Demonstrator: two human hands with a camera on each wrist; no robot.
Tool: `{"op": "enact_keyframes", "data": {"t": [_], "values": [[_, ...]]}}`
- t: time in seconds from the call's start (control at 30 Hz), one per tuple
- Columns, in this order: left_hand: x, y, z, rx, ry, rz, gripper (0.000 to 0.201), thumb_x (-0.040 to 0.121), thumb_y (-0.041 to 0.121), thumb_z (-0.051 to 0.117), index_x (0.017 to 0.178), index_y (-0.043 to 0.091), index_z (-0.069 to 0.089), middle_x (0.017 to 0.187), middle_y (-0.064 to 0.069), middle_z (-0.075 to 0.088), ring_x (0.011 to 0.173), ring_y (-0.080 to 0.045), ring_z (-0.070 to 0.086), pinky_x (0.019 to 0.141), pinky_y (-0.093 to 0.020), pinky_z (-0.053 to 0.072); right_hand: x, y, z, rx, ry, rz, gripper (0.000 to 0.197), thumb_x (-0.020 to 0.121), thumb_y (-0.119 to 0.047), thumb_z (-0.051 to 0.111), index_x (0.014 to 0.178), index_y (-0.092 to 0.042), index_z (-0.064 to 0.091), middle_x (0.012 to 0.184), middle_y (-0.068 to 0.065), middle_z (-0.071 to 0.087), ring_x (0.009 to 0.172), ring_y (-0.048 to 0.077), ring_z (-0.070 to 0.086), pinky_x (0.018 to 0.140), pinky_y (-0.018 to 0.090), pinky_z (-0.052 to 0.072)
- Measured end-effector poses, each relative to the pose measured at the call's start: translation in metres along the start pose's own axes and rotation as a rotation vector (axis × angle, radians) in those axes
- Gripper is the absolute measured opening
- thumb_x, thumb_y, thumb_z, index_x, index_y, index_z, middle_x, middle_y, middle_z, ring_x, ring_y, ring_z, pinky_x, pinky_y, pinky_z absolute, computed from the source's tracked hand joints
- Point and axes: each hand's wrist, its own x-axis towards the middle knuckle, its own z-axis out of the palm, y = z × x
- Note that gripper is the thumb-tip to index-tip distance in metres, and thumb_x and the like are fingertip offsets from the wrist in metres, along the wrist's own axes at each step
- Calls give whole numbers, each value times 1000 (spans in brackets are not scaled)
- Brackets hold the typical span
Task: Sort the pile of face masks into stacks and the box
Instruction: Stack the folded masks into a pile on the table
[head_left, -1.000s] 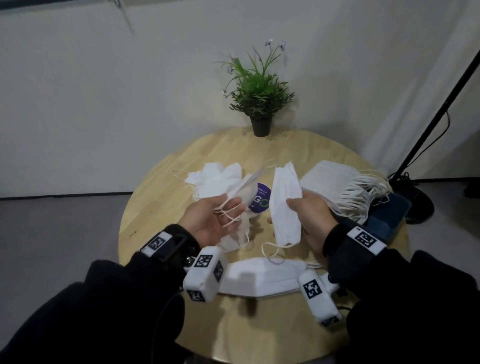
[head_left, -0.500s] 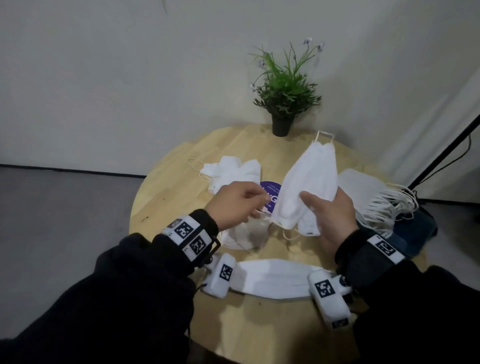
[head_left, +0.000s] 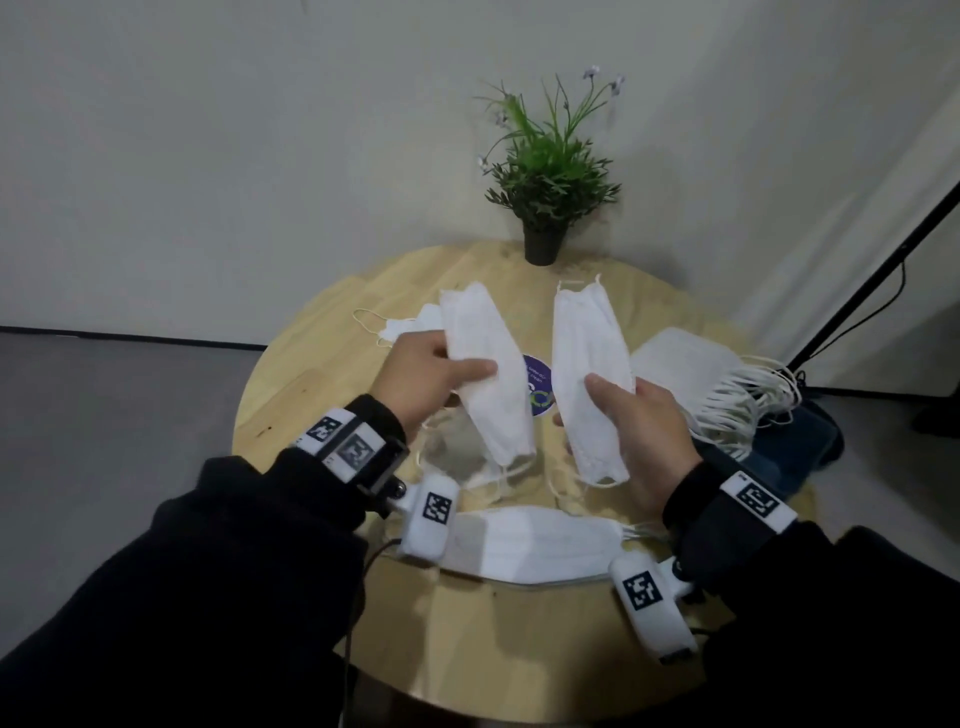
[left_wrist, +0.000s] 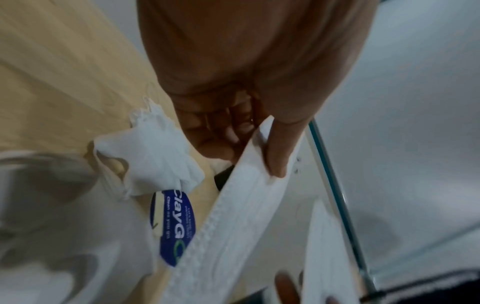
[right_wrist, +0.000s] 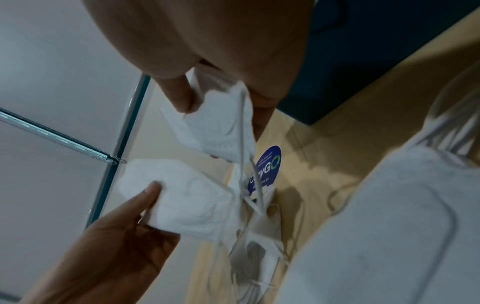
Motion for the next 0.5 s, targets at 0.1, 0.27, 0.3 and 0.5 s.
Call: {"op": "enact_keyframes", "data": {"t": [0.1,0.27,0.3,0.5], "values": [[-1,8,-10,-265,-55,-52,22,89,8,76,110,2,75,107,-12,79,101,-32,76,84,-42,63,-1,-3,-7,-54,3,-9,16,98,-20,70,106,-7,75,92,5,81,86,24,78,77,38,62],[-22,8,20,-389,-177,-92,18,89,6,73,107,2,75,108,-15,78,93,-26,75,80,-38,64,-8,-4,-3,-89,-125,-75,15,89,-9,76,74,-10,80,82,9,80,74,19,75,68,36,60],[-25,4,29,-376,-179,-98,17,88,6,75,105,4,77,108,-14,78,93,-25,75,84,-38,63,-10,-5,0,-82,-151,-68,18,91,-9,74,74,-10,80,81,9,79,72,18,73,67,32,58],[-25,-4,45,-535,-77,-172,31,86,1,75,117,2,72,113,-16,77,94,-28,74,80,-35,62,-12,2,7,65,-295,151,48,96,-52,61,126,-16,72,120,12,76,113,31,72,103,51,53]]}}
